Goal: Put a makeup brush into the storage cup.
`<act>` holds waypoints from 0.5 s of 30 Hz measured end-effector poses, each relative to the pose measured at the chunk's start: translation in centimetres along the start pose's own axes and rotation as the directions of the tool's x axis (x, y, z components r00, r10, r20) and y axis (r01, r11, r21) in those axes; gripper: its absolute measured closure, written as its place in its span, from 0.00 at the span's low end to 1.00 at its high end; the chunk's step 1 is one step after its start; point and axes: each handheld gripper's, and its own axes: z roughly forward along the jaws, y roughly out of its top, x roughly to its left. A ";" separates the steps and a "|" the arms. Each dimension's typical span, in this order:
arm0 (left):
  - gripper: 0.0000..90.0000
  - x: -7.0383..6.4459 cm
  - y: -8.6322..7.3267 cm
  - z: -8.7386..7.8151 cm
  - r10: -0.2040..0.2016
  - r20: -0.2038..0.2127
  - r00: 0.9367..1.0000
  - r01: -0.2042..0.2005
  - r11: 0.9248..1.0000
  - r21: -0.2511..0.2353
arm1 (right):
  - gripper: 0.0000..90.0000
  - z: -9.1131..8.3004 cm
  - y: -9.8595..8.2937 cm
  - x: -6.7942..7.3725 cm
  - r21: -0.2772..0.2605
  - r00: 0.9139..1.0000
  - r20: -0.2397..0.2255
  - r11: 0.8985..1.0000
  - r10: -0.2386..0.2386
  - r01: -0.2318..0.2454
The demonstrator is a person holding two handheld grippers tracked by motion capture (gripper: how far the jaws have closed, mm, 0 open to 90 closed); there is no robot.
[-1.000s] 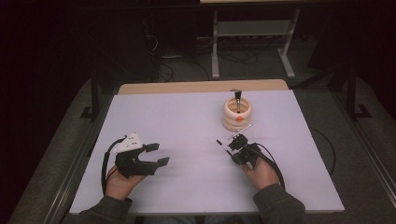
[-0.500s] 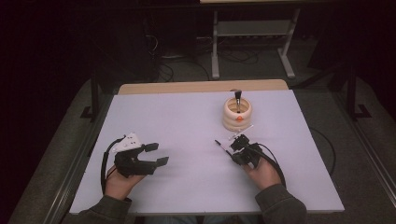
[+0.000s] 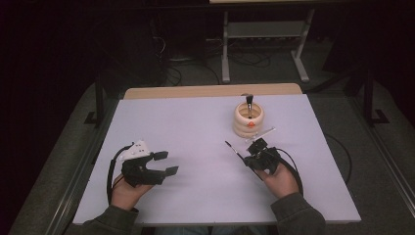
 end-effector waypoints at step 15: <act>0.36 -0.7 0.1 0.6 -0.003 0.030 1.000 0.003 1.000 0.007 | 0.94 -3.4 1.0 0.0 -0.107 0.992 -0.090 0.991 -0.085 0.076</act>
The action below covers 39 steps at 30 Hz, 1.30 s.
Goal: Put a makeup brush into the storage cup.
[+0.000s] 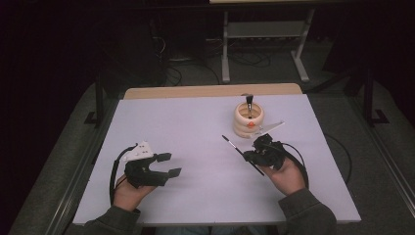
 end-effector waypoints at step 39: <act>0.64 -0.7 3.3 4.7 -0.063 0.264 0.962 0.064 0.998 0.005 | 0.94 1.9 1.4 6.1 -0.177 0.946 -0.224 0.964 -0.236 0.198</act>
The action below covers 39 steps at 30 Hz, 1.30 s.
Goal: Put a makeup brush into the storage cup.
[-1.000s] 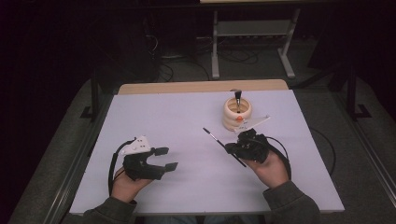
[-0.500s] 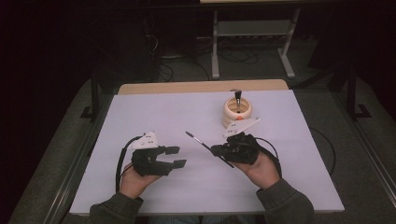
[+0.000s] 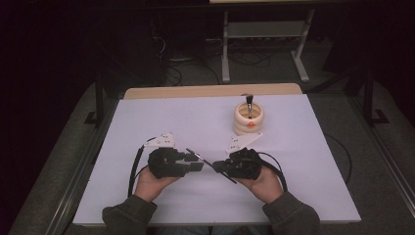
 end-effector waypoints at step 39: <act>0.95 -1.0 1.5 0.1 0.024 0.075 0.997 -0.028 0.999 0.042 | 0.94 1.6 0.6 1.2 0.046 0.998 -0.025 0.998 -0.053 0.054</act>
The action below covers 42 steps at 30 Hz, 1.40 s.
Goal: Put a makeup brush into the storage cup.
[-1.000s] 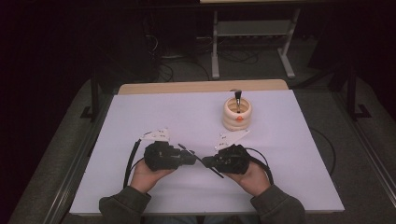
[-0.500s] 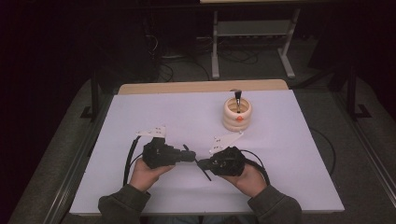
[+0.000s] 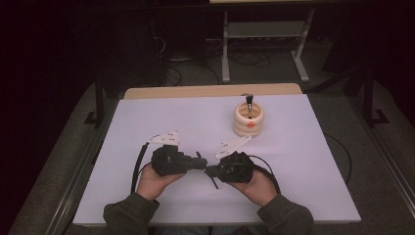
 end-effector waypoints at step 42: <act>0.64 0.4 -4.2 -3.6 0.030 -0.251 0.968 -0.028 1.000 0.010 | 0.94 -6.8 -3.0 -6.8 -0.078 0.976 0.116 0.981 0.185 -0.176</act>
